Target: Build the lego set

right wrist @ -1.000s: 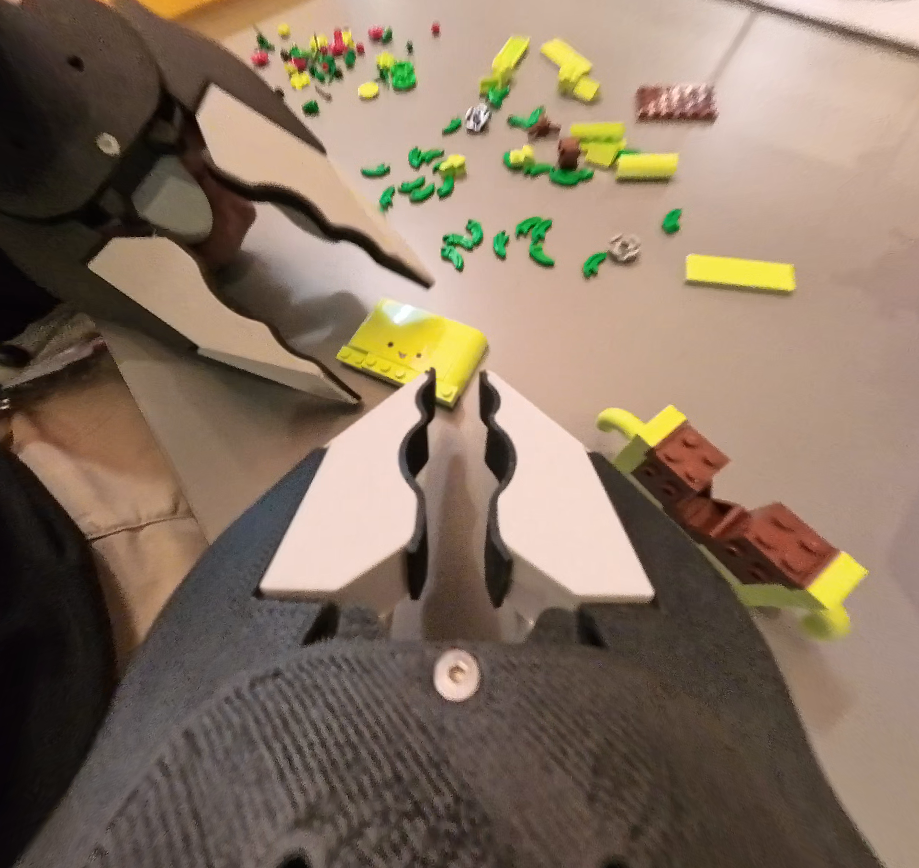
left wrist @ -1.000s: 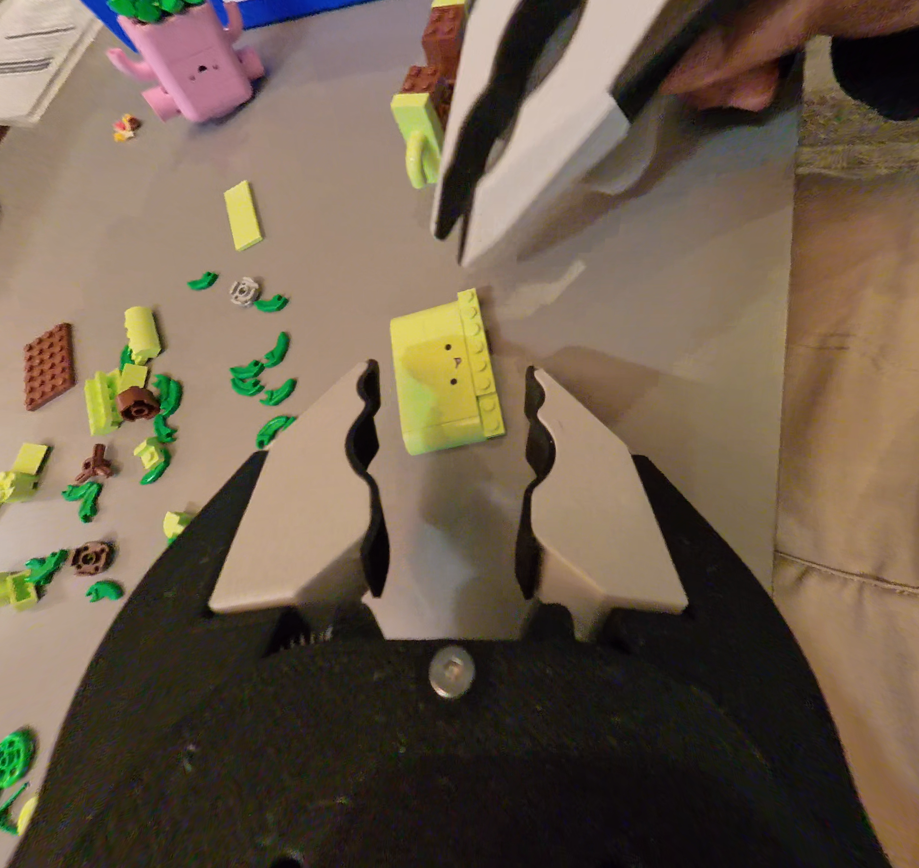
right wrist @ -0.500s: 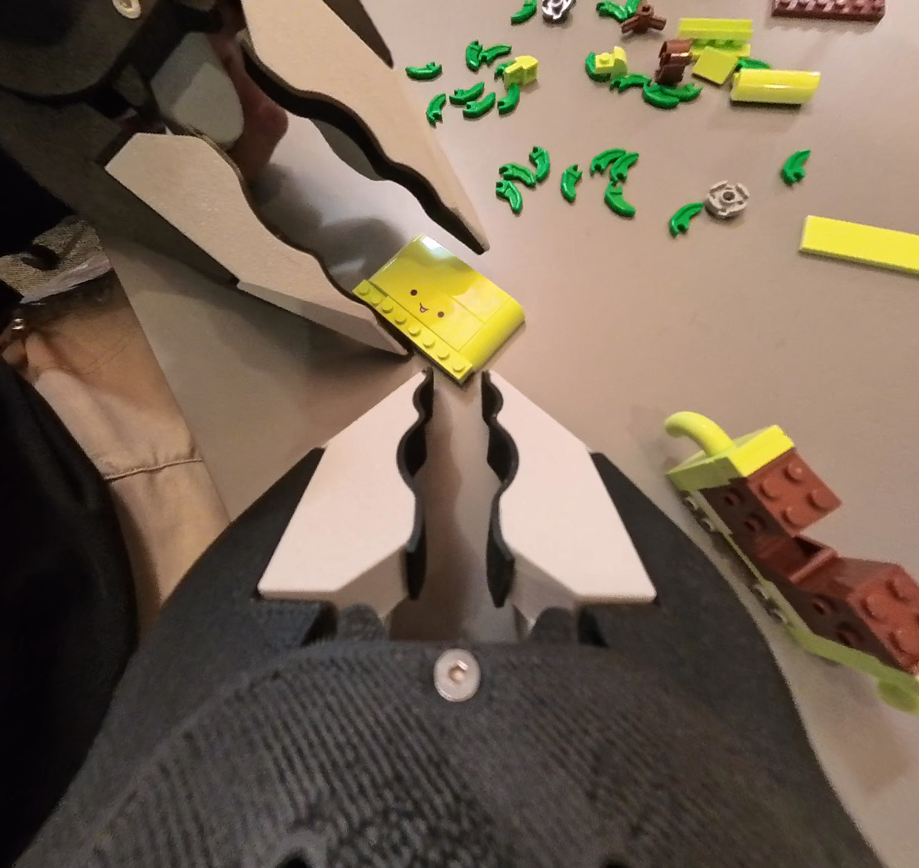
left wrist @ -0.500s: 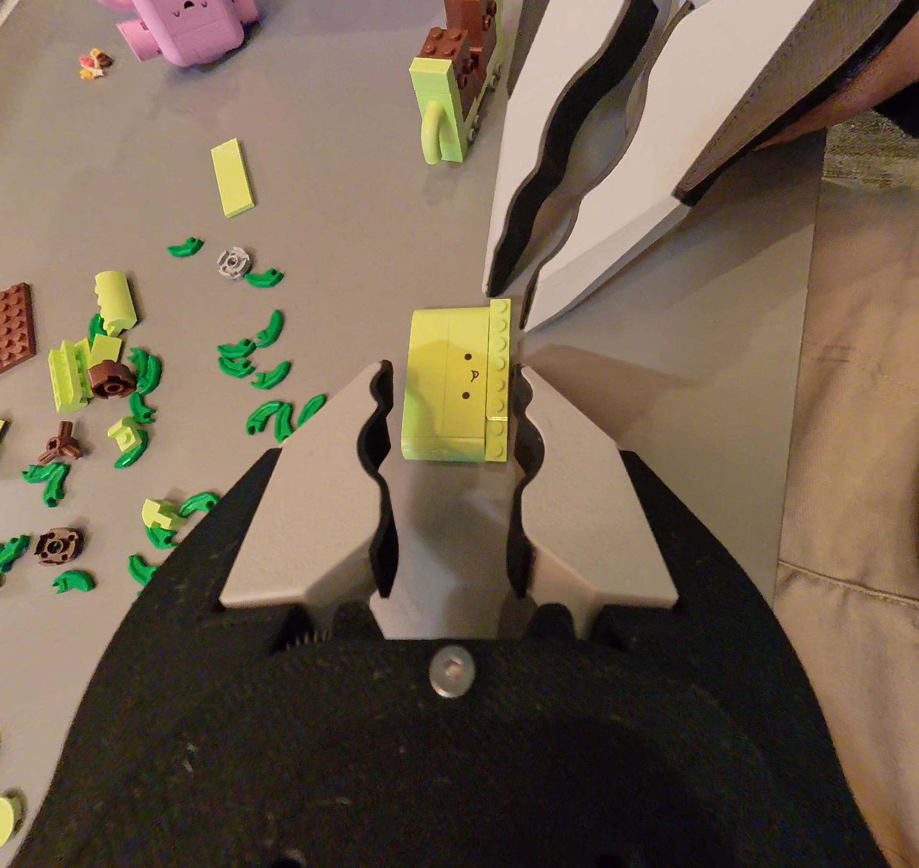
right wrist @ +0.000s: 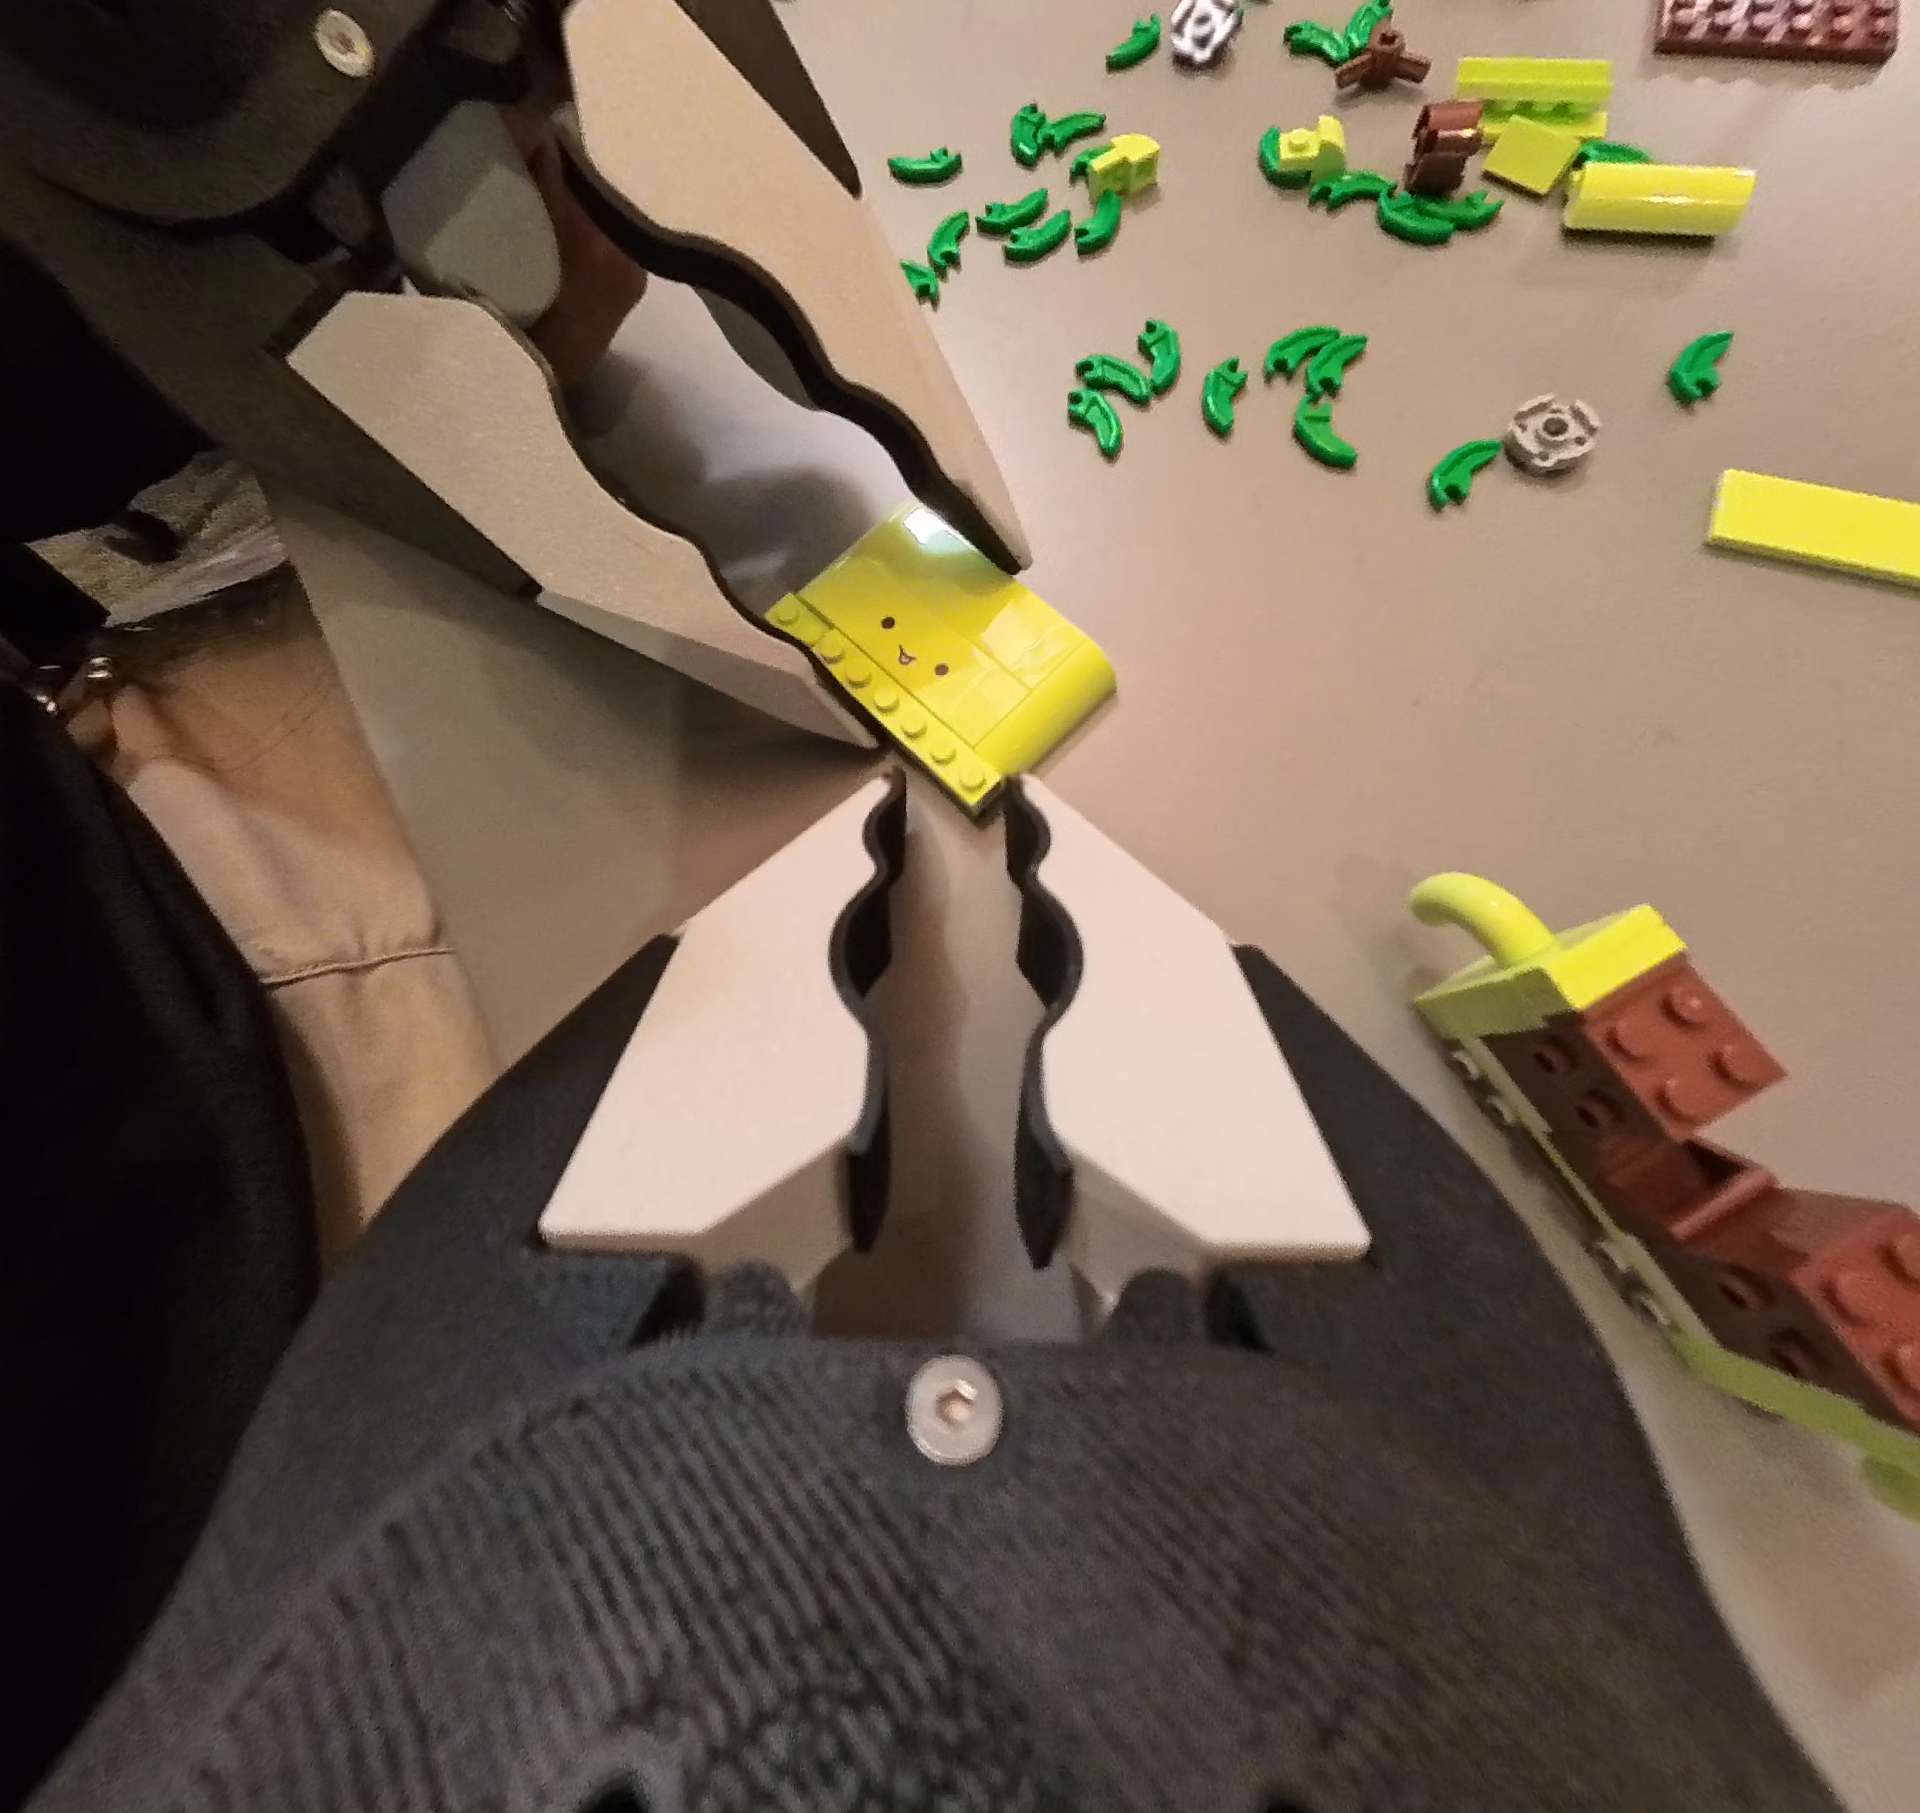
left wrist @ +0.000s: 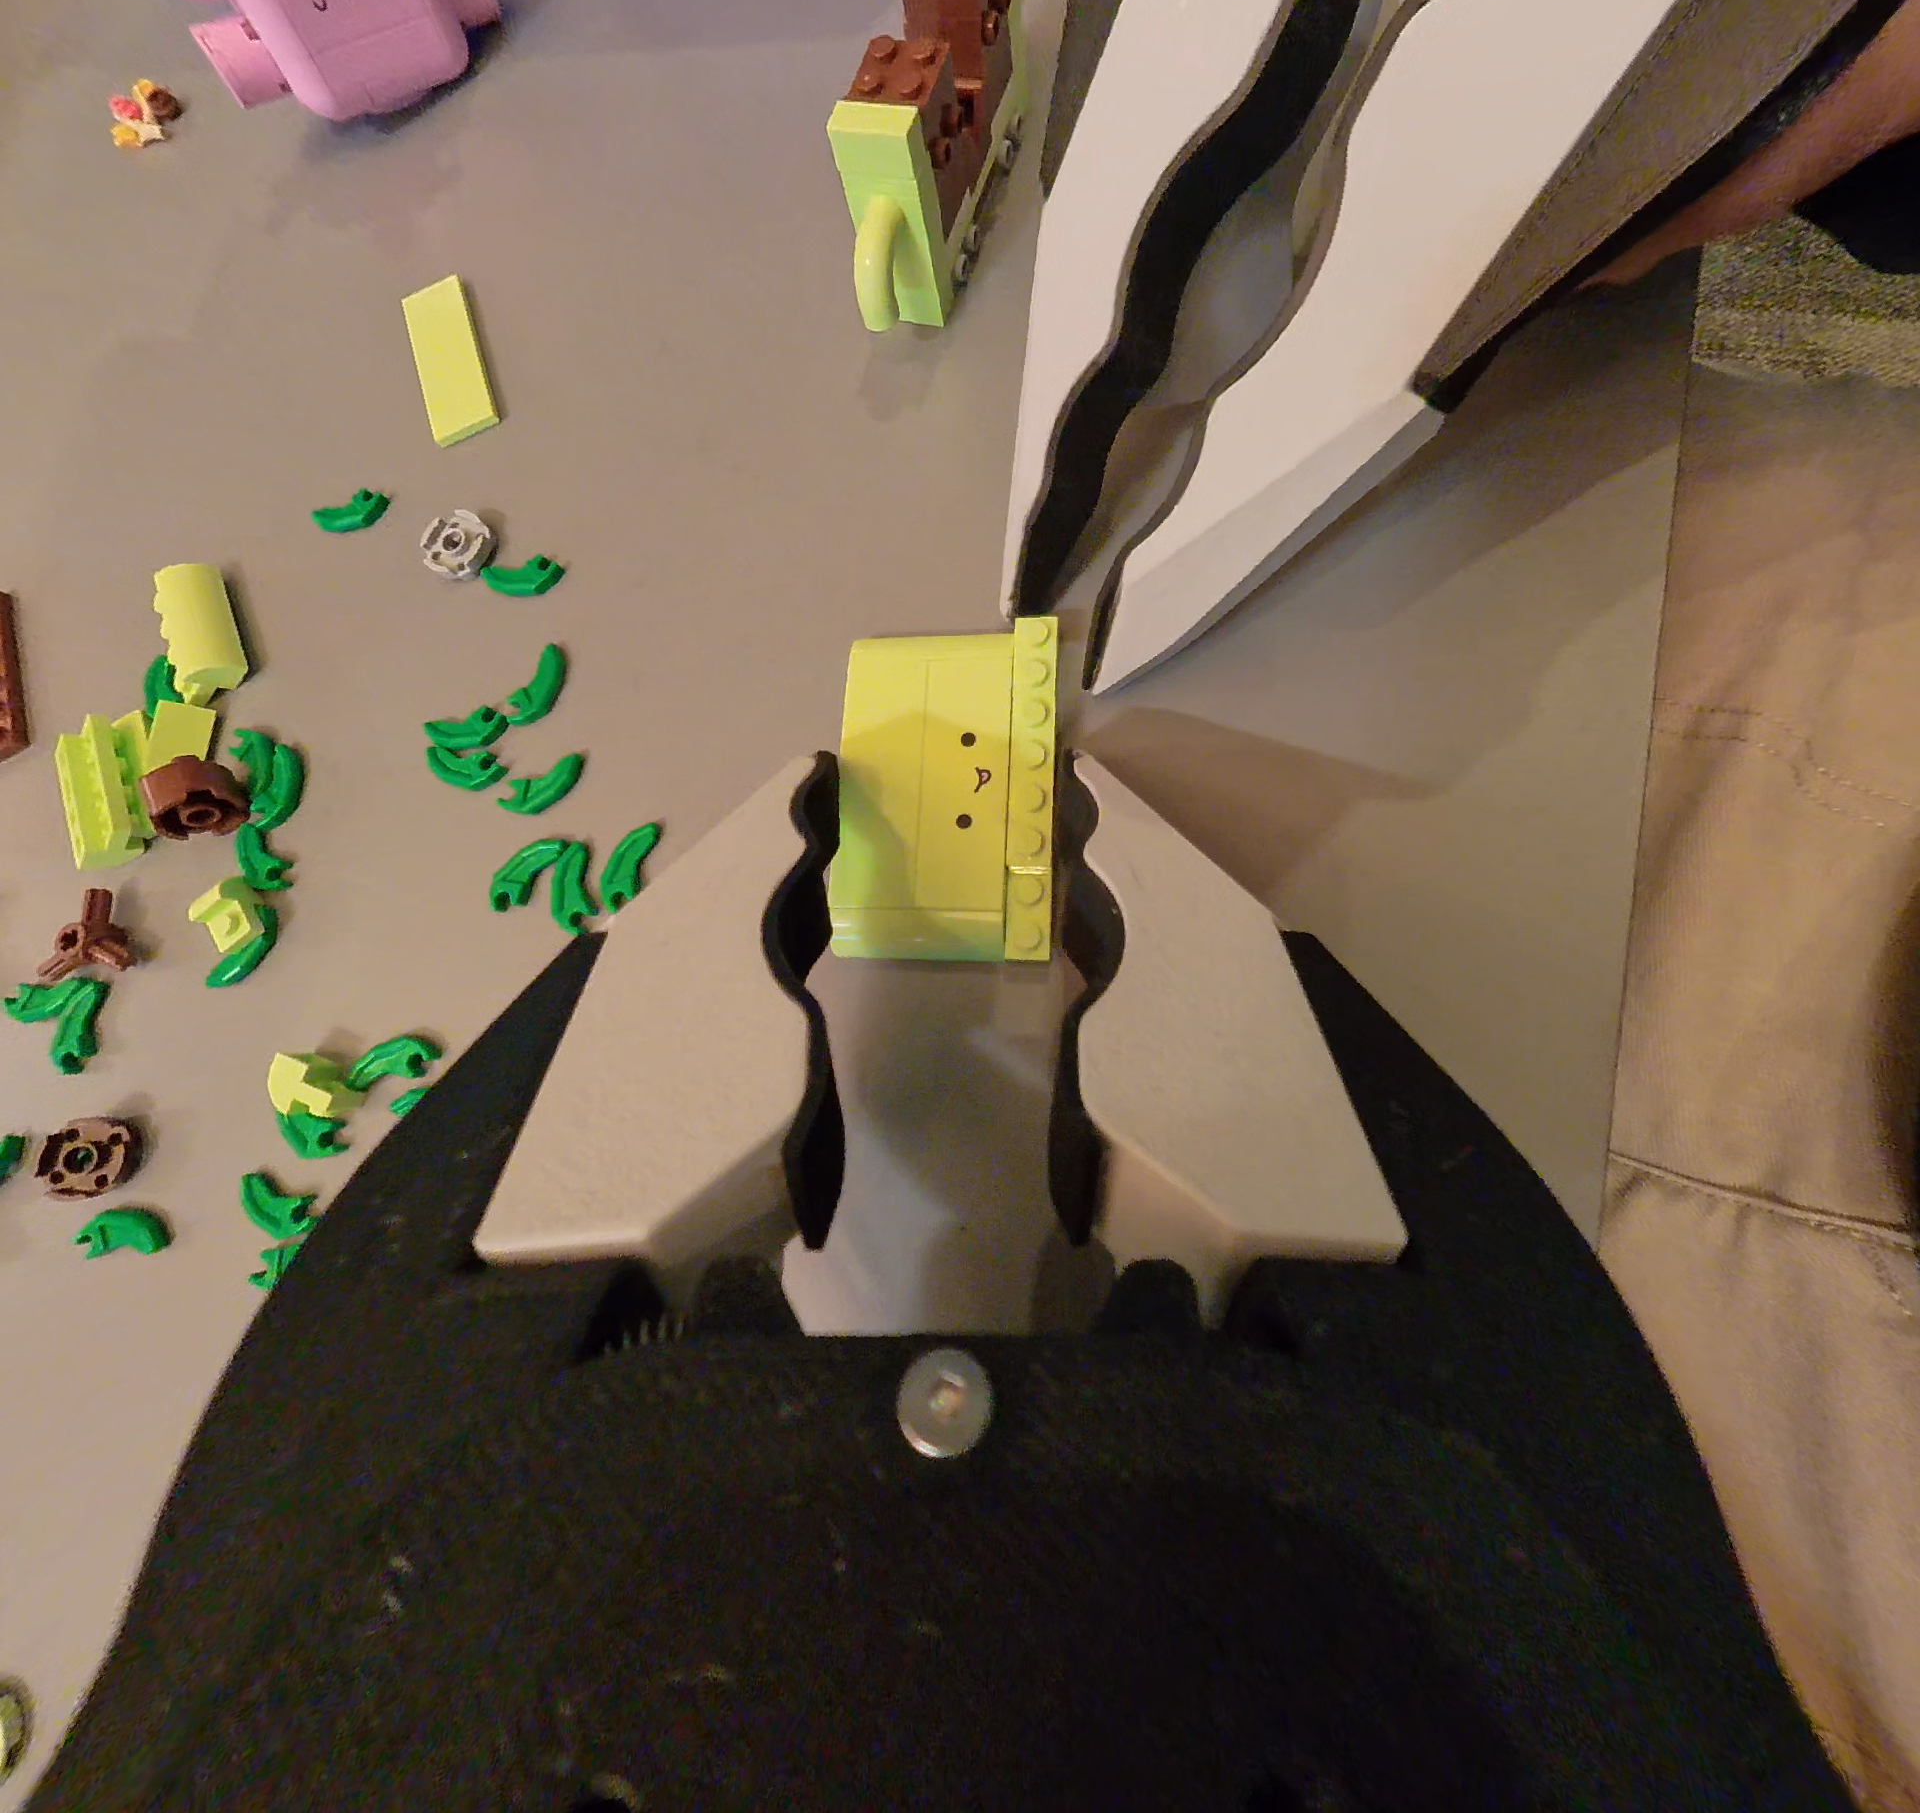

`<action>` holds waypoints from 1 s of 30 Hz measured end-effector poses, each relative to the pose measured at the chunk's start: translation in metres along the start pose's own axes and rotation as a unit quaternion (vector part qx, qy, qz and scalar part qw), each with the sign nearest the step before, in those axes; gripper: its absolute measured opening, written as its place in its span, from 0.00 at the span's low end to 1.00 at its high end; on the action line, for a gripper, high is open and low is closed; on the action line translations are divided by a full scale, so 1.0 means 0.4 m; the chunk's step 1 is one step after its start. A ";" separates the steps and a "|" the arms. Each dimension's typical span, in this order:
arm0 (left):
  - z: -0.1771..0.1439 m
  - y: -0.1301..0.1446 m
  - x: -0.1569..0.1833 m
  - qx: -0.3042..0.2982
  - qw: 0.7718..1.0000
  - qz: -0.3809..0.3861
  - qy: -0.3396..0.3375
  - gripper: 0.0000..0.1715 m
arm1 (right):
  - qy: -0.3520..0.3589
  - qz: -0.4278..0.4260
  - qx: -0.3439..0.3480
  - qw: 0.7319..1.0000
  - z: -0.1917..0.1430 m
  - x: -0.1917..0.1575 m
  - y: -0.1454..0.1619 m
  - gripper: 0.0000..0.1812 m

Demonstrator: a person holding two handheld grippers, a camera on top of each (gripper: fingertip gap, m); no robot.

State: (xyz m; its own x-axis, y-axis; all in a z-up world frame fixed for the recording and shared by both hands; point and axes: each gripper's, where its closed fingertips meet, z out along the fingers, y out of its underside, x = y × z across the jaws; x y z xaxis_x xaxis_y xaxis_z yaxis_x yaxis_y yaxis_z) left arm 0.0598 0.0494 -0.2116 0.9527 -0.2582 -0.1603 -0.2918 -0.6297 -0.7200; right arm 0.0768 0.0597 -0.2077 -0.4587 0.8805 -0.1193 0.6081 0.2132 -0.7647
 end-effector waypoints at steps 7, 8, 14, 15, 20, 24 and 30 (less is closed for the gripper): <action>-0.008 -0.005 0.045 0.012 0.998 0.047 0.036 0.24 | -0.039 0.006 0.099 0.994 -0.059 -0.018 -0.056 0.17; -0.009 -0.005 0.046 0.014 0.998 0.051 0.033 0.24 | -0.040 0.010 0.102 0.994 -0.061 -0.016 -0.057 0.17; -0.033 -0.030 0.019 0.057 0.998 0.005 0.030 0.36 | -0.026 0.002 0.091 0.995 -0.053 -0.013 -0.051 0.17; -0.042 -0.037 0.011 0.073 0.997 -0.015 0.037 0.36 | -0.023 0.001 0.091 0.996 -0.052 -0.012 -0.051 0.17; -0.091 -0.065 -0.051 0.154 0.976 -0.137 0.068 0.36 | -0.021 0.015 0.112 0.993 -0.066 -0.002 -0.062 0.17; -0.123 -0.061 -0.124 0.198 0.958 -0.205 0.028 0.27 | -0.027 0.034 0.126 0.991 -0.075 0.008 -0.069 0.17; -0.420 0.043 -0.398 0.255 0.910 -0.208 -0.251 0.11 | -0.037 0.046 0.140 0.988 -0.085 0.010 -0.075 0.16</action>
State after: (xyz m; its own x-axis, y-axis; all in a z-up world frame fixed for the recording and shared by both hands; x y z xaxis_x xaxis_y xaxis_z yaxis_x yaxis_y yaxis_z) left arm -0.1112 -0.0435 -0.0848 0.9284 0.3716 0.0016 0.0580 -0.1407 -0.9883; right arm 0.0787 0.0711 -0.1637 -0.4620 0.8555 -0.2337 0.4508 -0.0004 -0.8926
